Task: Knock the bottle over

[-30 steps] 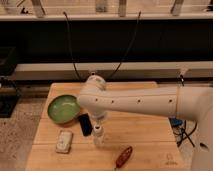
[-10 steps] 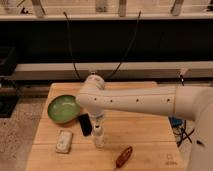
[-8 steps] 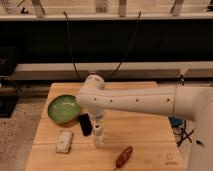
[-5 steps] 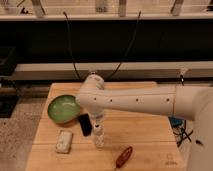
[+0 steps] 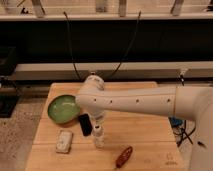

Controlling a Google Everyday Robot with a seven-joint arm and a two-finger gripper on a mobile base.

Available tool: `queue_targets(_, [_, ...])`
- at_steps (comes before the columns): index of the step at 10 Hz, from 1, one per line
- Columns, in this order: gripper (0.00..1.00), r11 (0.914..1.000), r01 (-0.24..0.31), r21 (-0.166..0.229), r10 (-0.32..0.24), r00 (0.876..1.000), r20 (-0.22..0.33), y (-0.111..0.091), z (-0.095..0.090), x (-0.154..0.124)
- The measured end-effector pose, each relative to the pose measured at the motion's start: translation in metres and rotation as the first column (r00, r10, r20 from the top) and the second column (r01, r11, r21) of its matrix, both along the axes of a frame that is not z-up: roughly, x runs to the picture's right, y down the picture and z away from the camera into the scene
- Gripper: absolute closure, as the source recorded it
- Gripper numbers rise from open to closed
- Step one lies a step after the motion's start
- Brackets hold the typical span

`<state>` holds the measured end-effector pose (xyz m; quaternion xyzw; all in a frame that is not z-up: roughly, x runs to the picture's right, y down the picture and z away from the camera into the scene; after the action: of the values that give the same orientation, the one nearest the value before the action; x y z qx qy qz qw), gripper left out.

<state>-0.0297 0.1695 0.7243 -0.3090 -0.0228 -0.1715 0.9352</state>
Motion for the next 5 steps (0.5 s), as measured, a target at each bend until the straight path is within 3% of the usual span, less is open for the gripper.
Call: queue_targets(5, [1.0, 0.9999, -0.006, -0.011, 0.006, 1.0, 0.001, 0.0094, -0.009, -0.0005])
